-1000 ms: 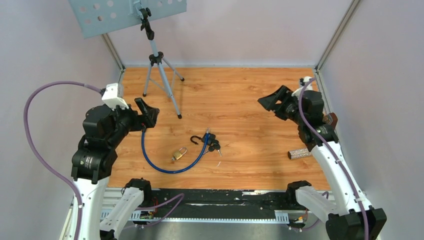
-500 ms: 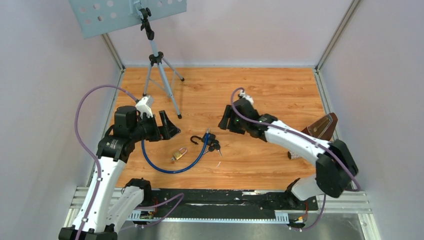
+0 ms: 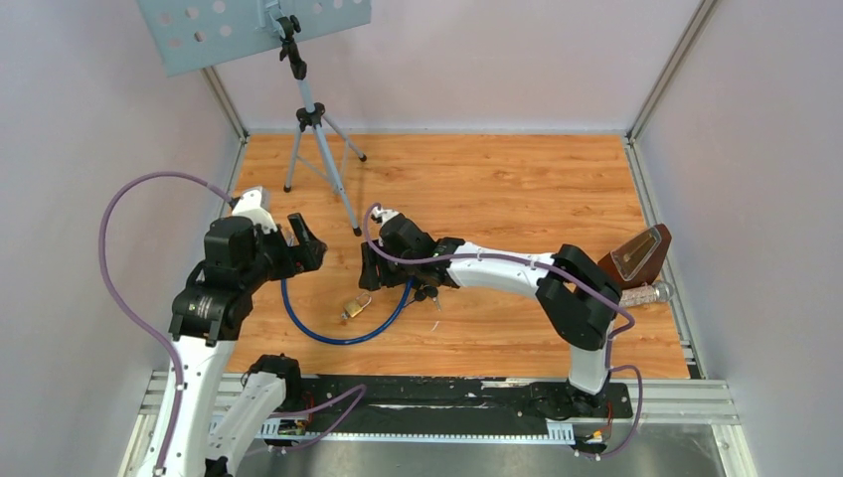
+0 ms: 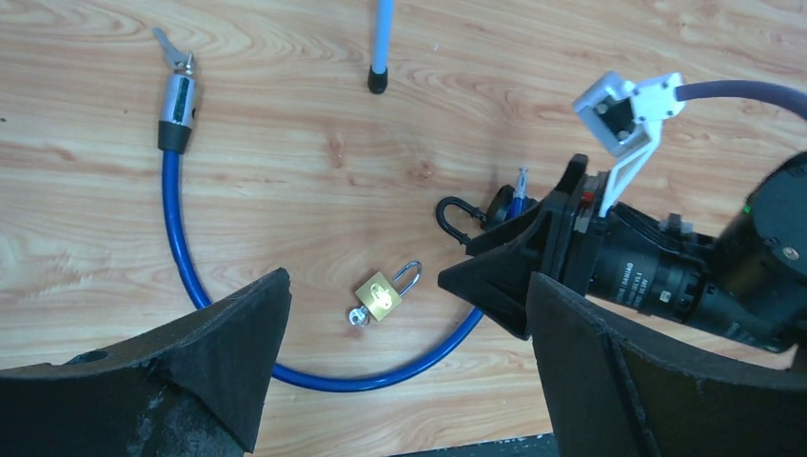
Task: Lock with the key
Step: Pick up the lock from the center of the board.
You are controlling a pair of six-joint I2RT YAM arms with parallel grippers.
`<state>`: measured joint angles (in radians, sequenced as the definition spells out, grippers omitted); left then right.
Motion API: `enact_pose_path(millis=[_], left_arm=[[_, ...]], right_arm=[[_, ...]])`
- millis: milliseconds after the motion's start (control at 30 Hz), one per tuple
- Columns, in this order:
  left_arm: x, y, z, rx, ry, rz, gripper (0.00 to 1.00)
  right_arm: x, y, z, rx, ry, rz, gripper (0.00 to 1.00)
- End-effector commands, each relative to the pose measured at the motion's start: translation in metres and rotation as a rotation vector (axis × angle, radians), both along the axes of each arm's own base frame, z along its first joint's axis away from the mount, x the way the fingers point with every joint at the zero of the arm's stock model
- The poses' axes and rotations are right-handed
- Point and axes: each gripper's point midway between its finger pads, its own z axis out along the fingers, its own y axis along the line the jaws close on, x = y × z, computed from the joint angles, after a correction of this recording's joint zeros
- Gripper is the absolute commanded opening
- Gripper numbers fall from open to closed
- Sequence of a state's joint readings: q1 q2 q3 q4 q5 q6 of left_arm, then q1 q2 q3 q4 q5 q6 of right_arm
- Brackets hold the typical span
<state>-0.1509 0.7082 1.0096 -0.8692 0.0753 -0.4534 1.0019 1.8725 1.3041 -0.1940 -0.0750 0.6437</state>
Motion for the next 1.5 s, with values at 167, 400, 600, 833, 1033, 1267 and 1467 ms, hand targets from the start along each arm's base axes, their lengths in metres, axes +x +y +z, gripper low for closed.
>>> enact_pose_path(millis=[167,400,600,833,1033,1267,1467], left_arm=[[-0.010,0.003,0.018,0.020,-0.051,-0.015,1.00],[-0.009,0.001,0.017,0.017,-0.042,-0.029,1.00],[-0.013,-0.001,0.006,0.023,0.009,-0.045,1.00],[-0.016,0.002,0.004,0.041,0.025,-0.041,1.00],[-0.019,0.005,0.004,0.057,0.029,-0.035,1.00],[-0.022,0.007,-0.001,0.065,0.044,-0.033,1.00],[-0.029,0.012,-0.005,0.083,0.060,-0.021,1.00]], right_arm=[[-0.021,0.015,-0.007,0.113,-0.090,0.450,0.66],[-0.026,0.012,-0.032,0.104,-0.244,0.690,0.63],[-0.018,0.021,-0.044,0.104,-0.313,0.779,0.60],[0.002,0.034,-0.058,0.095,-0.345,0.756,0.56],[0.002,0.033,-0.059,0.116,-0.326,0.766,0.50],[-0.026,0.021,-0.072,0.137,-0.193,0.856,0.51],[-0.015,0.034,-0.081,0.153,-0.196,0.810,0.45]])
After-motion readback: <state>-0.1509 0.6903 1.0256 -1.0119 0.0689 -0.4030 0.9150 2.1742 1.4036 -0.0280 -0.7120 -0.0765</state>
